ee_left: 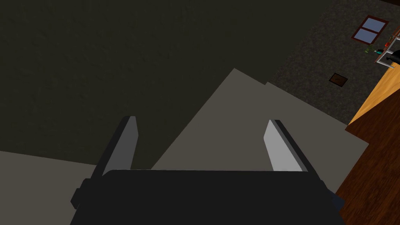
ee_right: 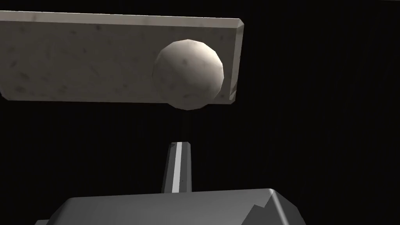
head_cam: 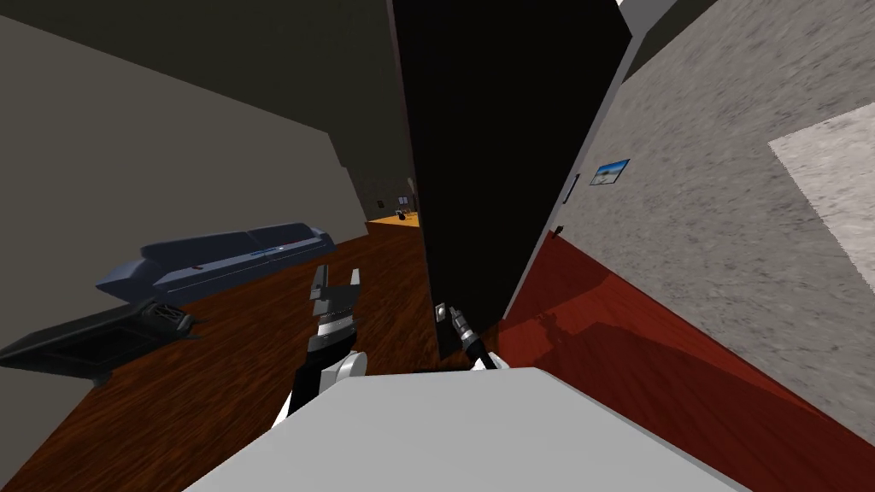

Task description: Push the door open

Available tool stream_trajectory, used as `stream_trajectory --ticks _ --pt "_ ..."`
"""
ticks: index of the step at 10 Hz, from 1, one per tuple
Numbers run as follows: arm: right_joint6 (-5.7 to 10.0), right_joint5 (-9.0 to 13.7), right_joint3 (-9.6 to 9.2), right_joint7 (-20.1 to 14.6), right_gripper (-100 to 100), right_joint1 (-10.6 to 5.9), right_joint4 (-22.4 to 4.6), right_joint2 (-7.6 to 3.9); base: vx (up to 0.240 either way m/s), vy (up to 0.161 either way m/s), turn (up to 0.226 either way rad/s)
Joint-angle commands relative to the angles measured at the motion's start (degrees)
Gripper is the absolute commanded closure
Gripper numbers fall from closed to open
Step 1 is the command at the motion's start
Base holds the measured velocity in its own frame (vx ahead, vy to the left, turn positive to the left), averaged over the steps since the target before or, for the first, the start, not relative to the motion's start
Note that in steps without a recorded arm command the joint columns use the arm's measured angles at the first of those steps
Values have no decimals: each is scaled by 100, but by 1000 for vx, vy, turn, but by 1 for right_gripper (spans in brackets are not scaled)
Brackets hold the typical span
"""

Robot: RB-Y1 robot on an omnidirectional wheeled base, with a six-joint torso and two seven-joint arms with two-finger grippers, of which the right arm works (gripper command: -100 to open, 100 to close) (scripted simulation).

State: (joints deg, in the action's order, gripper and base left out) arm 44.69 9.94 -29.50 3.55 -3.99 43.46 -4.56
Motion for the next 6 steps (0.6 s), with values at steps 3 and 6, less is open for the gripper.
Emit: stream_trajectory --ticks 3,6 --pt "-66 -50 -139 260 -100 165 77 194 -176 -128 -98" --pt "-107 -83 -229 434 -100 283 137 545 -163 -87 -96"
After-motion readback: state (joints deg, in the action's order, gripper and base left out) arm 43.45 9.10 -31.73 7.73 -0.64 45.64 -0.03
